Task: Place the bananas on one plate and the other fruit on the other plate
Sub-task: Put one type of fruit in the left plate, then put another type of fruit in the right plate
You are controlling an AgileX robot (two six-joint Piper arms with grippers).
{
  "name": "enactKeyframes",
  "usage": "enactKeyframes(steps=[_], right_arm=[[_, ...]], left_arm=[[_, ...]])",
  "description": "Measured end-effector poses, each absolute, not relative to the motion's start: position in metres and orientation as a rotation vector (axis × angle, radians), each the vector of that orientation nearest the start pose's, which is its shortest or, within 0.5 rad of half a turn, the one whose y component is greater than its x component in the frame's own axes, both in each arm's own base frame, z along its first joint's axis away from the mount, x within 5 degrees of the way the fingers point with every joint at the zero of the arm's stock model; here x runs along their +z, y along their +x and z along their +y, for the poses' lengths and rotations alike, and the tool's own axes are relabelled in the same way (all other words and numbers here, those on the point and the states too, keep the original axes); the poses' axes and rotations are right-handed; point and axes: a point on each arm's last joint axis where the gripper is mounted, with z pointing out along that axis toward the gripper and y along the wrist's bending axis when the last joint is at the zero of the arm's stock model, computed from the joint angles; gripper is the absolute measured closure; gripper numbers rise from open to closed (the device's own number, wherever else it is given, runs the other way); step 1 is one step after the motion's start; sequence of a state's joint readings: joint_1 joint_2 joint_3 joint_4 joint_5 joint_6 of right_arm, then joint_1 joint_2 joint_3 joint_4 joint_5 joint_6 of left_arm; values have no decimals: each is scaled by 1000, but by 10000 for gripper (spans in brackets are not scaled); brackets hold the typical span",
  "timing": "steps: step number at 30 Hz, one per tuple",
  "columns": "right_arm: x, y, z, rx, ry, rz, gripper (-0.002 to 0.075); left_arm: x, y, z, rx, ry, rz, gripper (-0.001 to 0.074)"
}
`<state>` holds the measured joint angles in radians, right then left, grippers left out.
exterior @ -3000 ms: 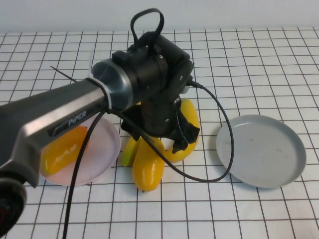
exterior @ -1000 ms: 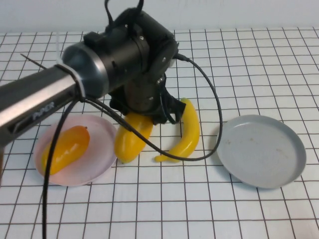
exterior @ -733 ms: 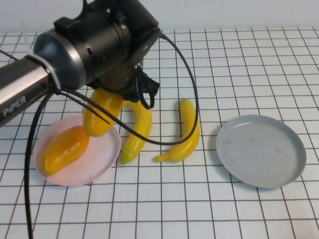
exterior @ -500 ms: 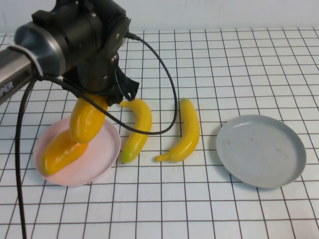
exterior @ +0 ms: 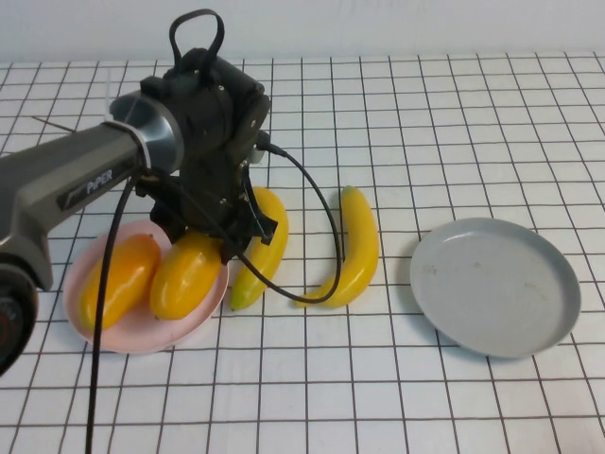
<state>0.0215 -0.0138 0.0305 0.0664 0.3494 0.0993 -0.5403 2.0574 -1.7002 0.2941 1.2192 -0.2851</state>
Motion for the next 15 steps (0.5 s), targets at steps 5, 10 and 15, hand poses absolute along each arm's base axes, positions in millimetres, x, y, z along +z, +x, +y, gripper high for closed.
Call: enactKeyframes(steps=[5, 10, 15], right_arm=[[172, 53, 3, 149, 114, 1848, 744], [172, 53, 3, 149, 114, 1848, 743], [172, 53, 3, 149, 114, 1848, 744]], left_arm=[[222, 377, -195, 351, 564, 2860, 141], [226, 377, -194, 369, 579, 2839, 67], [245, 375, -190, 365, 545, 2790, 66]])
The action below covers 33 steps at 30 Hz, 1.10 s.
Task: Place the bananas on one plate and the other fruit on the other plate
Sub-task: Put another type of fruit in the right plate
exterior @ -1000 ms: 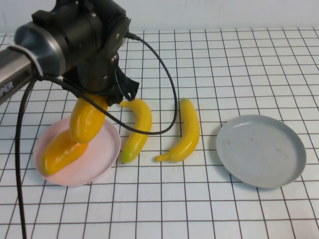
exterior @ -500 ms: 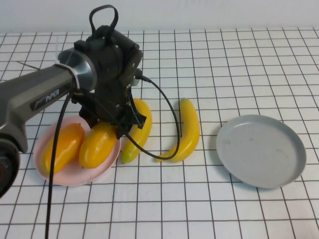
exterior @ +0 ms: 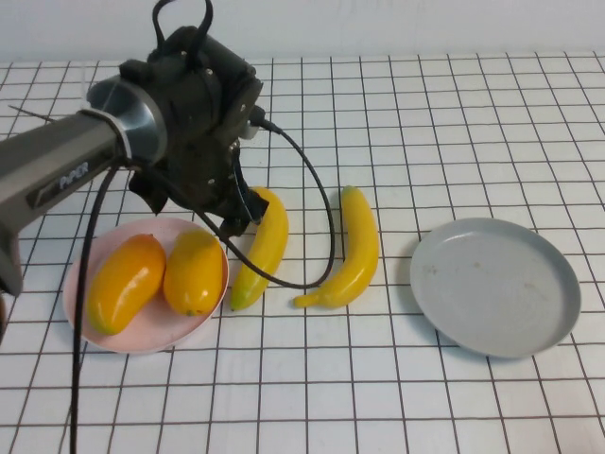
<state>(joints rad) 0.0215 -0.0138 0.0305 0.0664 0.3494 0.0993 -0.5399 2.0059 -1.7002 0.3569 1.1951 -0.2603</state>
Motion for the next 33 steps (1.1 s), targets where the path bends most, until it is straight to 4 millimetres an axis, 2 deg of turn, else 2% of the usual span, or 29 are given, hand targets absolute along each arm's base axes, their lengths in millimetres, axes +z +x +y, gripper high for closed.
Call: enactKeyframes(steps=[3, 8, 10, 12, 16, 19, 20, 22, 26, 33], right_arm=[[172, 53, 3, 149, 114, 1848, 743], [172, 53, 3, 149, 114, 1848, 744], [172, 53, 3, 149, 114, 1848, 744], [172, 53, 3, 149, 114, 1848, 744], [172, 53, 3, 149, 114, 1848, 744], [172, 53, 3, 149, 114, 1848, 744], [172, 53, 3, 149, 114, 1848, 743], [172, 53, 3, 149, 114, 1848, 744], [172, 53, 3, 149, 114, 1848, 743], [172, 53, 3, 149, 114, 1848, 743]], left_arm=[[273, 370, -188, 295, 497, 2706, 66], [347, 342, -186, -21, 470, 2493, 80], [372, 325, -182, -106, 497, 2405, 130], [391, 301, -178, -173, 517, 2320, 214], [402, 255, -168, -249, 556, 2212, 399], [394, 229, -157, -274, 559, 2182, 521], [389, 220, -151, -284, 516, 2191, 594], [377, 208, -139, -285, 433, 2229, 671], [366, 182, -118, -277, 355, 2277, 724], [365, 152, -93, -218, 432, 2275, 736]])
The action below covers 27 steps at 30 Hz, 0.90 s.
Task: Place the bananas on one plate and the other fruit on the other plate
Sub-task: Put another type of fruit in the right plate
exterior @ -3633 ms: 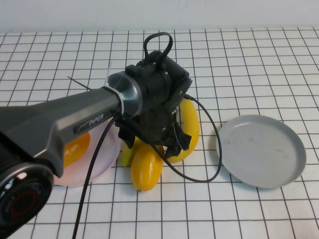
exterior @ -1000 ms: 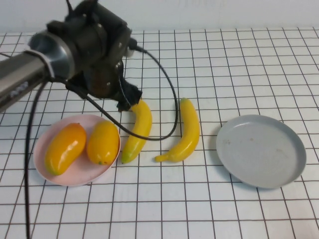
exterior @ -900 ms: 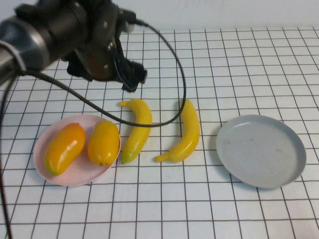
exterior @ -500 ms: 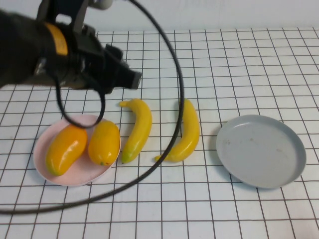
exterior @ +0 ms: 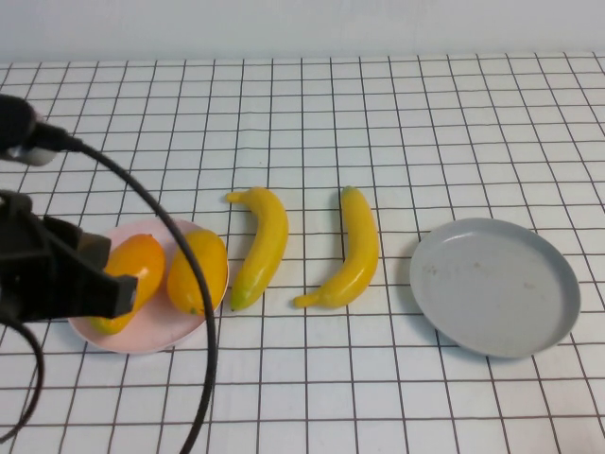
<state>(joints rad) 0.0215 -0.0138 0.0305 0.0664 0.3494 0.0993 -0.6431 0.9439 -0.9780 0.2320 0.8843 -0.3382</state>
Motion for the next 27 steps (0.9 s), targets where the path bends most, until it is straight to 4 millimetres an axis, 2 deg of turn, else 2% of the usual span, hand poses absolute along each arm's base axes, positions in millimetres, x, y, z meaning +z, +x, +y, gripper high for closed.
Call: enactKeyframes(steps=[4, 7, 12, 20, 27], right_arm=[[172, 53, 3, 149, 114, 1848, 743], [172, 53, 3, 149, 114, 1848, 744], [172, 53, 3, 149, 113, 1848, 743], [172, 53, 3, 149, 113, 1848, 743], [172, 53, 3, 149, 113, 1848, 744]], left_arm=[[362, 139, -81, -190, 438, 2258, 736], [351, 131, -73, -163, 455, 2212, 737], [326, 113, -56, -157, 452, 2091, 737], [281, 72, -13, -115, 239, 1950, 737], [243, 44, 2, 17, 177, 1744, 737]])
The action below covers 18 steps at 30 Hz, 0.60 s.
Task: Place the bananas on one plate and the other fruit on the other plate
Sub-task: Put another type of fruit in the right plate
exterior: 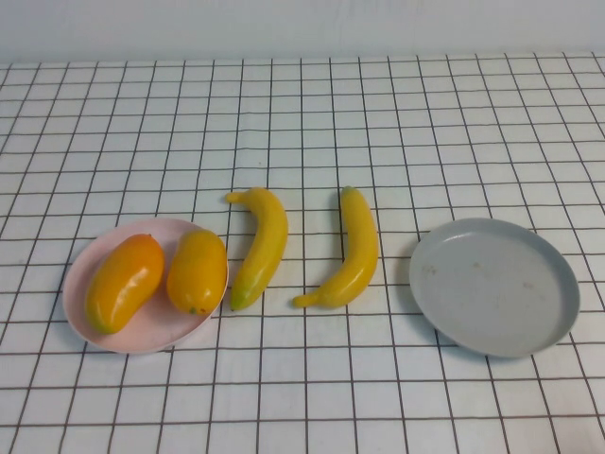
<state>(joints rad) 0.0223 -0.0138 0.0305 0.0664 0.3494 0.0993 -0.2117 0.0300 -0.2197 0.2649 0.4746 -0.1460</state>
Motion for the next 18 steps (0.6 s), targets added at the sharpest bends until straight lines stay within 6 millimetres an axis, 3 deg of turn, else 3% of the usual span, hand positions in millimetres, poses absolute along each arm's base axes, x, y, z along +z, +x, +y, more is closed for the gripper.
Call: enactKeyframes(steps=[11, 18], right_arm=[[172, 53, 3, 149, 113, 1848, 744], [172, 53, 3, 149, 113, 1849, 743]], left_arm=[[186, 53, -1, -2, 70, 1783, 738], [178, 54, 0, 62, 92, 1803, 738]])
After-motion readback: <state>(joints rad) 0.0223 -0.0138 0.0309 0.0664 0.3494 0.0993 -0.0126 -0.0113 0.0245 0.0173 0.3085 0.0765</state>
